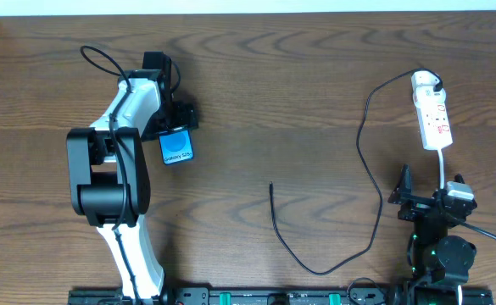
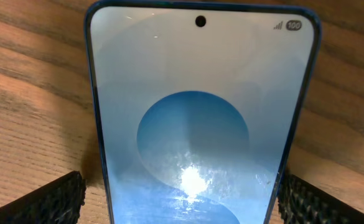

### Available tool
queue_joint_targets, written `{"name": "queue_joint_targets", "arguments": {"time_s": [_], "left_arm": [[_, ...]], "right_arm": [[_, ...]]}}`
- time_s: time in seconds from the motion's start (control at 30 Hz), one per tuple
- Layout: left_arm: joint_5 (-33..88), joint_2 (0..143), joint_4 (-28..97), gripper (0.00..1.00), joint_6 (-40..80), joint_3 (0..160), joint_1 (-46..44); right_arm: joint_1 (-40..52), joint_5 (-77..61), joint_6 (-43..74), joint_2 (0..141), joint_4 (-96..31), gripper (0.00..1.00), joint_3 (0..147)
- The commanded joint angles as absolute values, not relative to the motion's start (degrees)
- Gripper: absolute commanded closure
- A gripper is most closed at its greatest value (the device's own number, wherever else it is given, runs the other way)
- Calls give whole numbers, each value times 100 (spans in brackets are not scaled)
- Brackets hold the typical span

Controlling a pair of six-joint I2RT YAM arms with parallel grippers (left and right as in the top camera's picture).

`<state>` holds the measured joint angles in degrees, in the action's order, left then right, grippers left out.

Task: Plug charger to phone and switch on socket
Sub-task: 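Lower the left gripper and close it on the phone's bottom edge, then lift the phone with the left gripper and tilt it upright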

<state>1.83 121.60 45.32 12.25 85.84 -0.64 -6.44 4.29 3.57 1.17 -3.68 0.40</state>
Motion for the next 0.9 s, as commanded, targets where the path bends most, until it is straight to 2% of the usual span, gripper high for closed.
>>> {"name": "queue_joint_targets", "arguments": {"time_s": [0.0,0.67,0.8,0.87], "left_arm": [[86,12372,4619,2,1225,8517,-62],[84,12409,4622,3,993,8447,-73],[84,12409,4615,11,993,8447,-73],[84,12409,4615,18,993,8447,-73]], "right_arm": [[-600,419,270,119,-388,1,32],[-600,419,272,119,-388,1,32],[-600,419,270,119,-388,1,32],[-600,419,270,119,-388,1,32]]}}
